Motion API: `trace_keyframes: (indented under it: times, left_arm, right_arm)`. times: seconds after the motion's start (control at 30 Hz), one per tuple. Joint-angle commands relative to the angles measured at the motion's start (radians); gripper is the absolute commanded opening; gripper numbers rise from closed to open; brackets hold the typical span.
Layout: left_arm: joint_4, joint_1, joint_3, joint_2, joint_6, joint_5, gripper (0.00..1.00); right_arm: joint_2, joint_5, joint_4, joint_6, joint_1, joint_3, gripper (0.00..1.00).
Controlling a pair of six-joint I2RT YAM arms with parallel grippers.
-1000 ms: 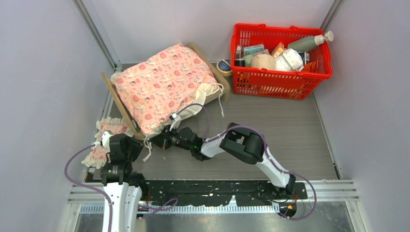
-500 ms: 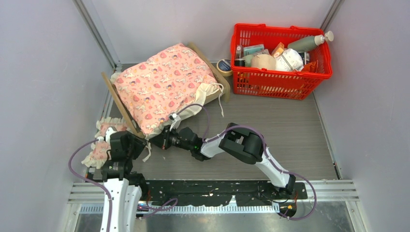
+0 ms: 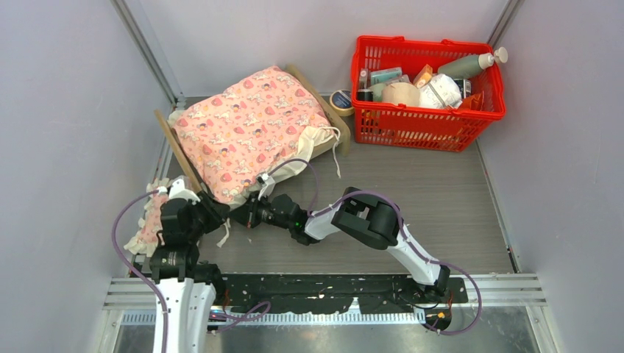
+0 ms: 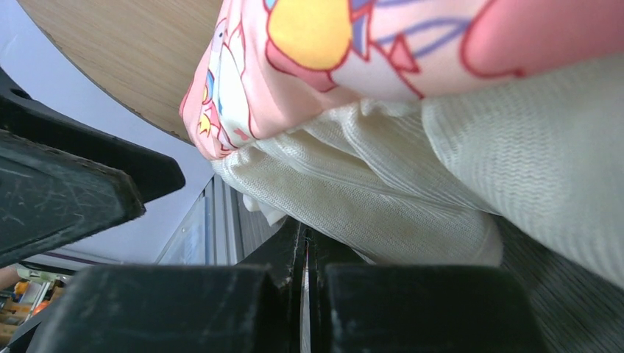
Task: Set up the pet bed
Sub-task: Tie the ropes to the bed frame.
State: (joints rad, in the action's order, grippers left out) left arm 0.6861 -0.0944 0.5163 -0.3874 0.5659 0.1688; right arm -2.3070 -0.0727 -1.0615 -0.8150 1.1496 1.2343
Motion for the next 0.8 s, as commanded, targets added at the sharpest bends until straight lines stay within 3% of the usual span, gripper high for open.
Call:
trace_keyframes:
  times: [0.0,0.27,0.77]
  left_arm:
    - [-0.045,0.021,0.034,0.018,-0.083,0.004,0.38]
    - [-0.098,0.079,0.019,-0.078,-0.103,-0.062,0.38]
    - [-0.137,0.26,-0.01,-0.162,-0.164,-0.357,0.39]
  right_arm:
    - [0.008,-0.007,-0.026,0.005,-0.004,0.035,0.05]
    - [0.016,-0.007,-0.023,0.008,-0.004,0.035,0.05]
    - [0.02,-0.013,-0.034,0.009,-0.004,0.024,0.05]
